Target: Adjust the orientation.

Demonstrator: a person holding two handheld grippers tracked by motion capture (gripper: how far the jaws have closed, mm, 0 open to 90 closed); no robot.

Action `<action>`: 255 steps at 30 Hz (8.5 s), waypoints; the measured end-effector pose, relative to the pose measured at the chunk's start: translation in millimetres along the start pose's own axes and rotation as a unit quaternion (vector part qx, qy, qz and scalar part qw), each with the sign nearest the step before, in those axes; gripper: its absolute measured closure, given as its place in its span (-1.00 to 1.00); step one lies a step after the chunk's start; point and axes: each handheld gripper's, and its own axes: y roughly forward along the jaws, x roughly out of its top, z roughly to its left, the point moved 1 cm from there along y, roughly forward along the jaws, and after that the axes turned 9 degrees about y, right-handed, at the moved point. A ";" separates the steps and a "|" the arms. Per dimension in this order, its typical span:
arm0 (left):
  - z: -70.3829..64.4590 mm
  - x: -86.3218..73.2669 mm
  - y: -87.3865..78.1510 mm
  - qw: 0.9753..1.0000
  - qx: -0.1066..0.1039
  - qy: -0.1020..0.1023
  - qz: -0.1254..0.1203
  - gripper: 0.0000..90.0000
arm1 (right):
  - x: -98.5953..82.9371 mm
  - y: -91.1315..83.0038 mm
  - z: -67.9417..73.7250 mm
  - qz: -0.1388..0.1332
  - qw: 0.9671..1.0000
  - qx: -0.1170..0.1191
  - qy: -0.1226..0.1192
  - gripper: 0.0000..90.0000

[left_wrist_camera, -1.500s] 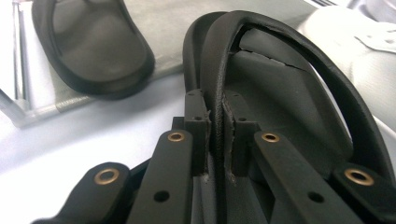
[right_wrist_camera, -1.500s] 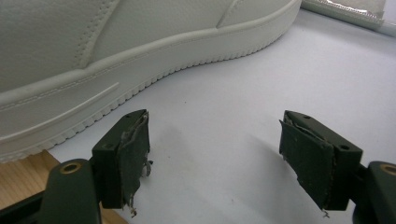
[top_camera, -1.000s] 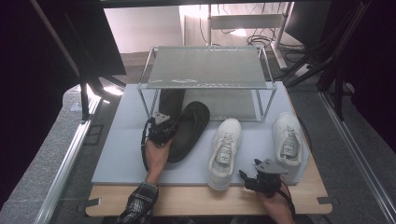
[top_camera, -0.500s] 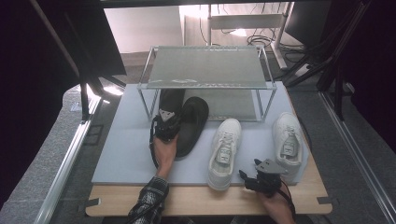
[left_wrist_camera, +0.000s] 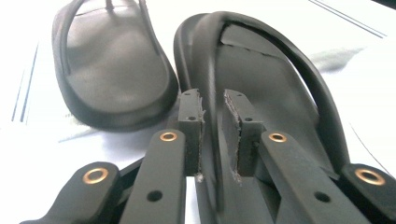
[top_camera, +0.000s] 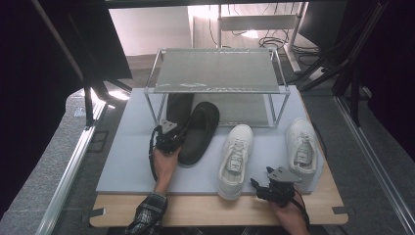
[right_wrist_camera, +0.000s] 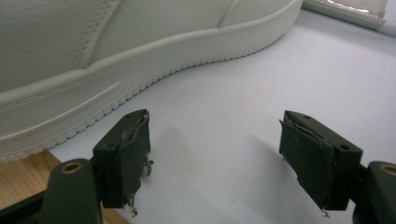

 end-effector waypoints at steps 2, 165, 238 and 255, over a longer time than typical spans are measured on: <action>-0.6 -3.9 -8.3 1.000 -0.018 0.007 -0.002 0.76 | 0.0 0.0 0.0 0.000 1.000 0.000 0.000 -0.45; -19.1 21.5 9.0 0.995 -0.054 0.074 0.048 0.42 | 0.0 0.0 -0.1 0.000 1.000 0.000 0.000 -0.45; -22.7 -105.8 -92.5 0.997 -0.014 0.051 0.059 -0.76 | -0.1 -0.2 -0.2 0.000 1.000 0.003 0.000 -0.45; -20.1 -105.9 -91.3 0.997 -0.028 0.037 0.064 -0.73 | -0.3 -1.0 -2.3 0.007 1.000 0.021 0.017 -0.35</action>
